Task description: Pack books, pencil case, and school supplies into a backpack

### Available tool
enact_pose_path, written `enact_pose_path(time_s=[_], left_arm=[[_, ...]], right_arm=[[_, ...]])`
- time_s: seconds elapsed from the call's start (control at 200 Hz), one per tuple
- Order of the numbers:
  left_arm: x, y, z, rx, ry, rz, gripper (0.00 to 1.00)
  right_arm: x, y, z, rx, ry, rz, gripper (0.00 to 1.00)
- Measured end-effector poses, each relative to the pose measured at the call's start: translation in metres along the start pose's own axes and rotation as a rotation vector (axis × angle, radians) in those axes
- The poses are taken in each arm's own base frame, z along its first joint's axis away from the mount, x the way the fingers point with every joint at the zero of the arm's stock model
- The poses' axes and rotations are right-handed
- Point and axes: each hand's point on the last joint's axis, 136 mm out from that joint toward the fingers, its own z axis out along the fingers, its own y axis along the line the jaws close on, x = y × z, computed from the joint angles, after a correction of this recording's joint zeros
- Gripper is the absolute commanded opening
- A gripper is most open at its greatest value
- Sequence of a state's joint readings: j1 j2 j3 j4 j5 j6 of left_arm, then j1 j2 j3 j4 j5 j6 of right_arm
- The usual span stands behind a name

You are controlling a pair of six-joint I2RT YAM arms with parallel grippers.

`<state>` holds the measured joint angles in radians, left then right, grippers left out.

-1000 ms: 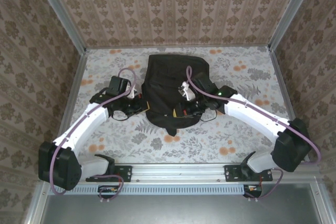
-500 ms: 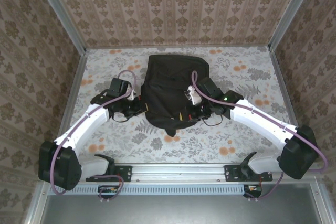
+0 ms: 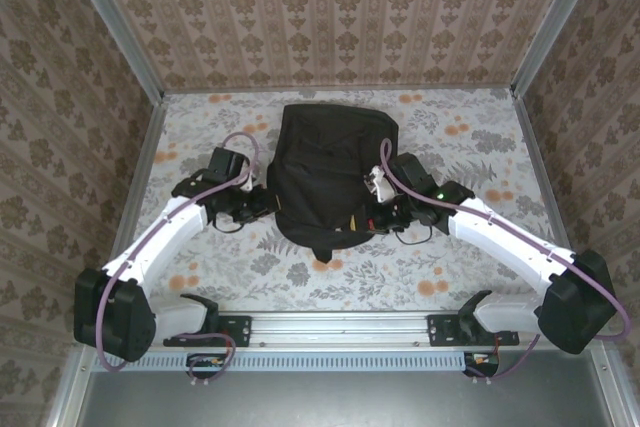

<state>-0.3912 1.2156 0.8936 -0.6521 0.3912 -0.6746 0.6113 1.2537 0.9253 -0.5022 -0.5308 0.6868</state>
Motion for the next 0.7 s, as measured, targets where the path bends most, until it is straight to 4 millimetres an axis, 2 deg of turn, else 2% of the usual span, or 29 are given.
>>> enact_pose_path(time_s=[0.11, 0.215, 0.3, 0.39, 0.605, 0.7], left_arm=[[0.001, -0.004, -0.008, -0.005, -0.001, -0.014, 0.61], [0.009, -0.004, -0.024, -0.016, -0.006, -0.031, 0.76], [0.018, -0.004, -0.038, -0.013, -0.012, -0.062, 0.77], [0.028, -0.003, -0.043, -0.009, 0.008, -0.12, 0.77], [0.064, 0.014, -0.024, -0.055, 0.116, -0.313, 0.7], [0.07, 0.02, -0.02, -0.081, 0.134, -0.394, 0.68]], right_arm=[[0.0, 0.016, 0.004, -0.04, -0.011, 0.011, 0.0], [0.006, 0.031, 0.014, -0.069, 0.004, 0.015, 0.0], [0.01, 0.04, 0.025, -0.074, 0.026, 0.017, 0.0], [0.01, 0.053, 0.037, -0.083, 0.04, 0.01, 0.0], [0.007, 0.081, 0.061, -0.11, 0.062, -0.018, 0.0], [0.006, 0.09, 0.07, -0.114, 0.067, -0.035, 0.0]])
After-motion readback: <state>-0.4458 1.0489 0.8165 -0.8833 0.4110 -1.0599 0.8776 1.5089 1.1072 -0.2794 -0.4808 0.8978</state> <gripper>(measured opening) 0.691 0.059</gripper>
